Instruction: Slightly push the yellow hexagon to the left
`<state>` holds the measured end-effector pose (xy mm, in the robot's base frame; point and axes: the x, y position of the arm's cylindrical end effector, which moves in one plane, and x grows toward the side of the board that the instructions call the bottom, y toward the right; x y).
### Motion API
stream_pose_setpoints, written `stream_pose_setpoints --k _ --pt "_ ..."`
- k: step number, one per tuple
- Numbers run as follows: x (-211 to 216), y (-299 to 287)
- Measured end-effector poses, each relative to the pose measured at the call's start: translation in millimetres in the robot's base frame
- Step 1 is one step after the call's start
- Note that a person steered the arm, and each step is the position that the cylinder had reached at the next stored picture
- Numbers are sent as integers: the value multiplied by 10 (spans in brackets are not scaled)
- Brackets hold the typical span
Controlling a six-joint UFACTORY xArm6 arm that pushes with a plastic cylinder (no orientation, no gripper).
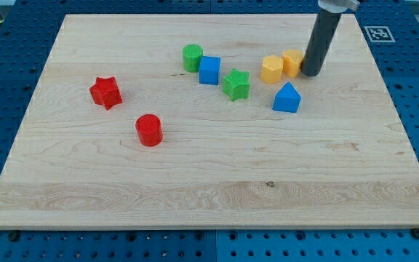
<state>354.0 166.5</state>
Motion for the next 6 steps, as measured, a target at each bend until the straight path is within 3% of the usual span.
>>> stream_pose_setpoints --k 4,6 --pt "-37 -43" --pt "104 -419"
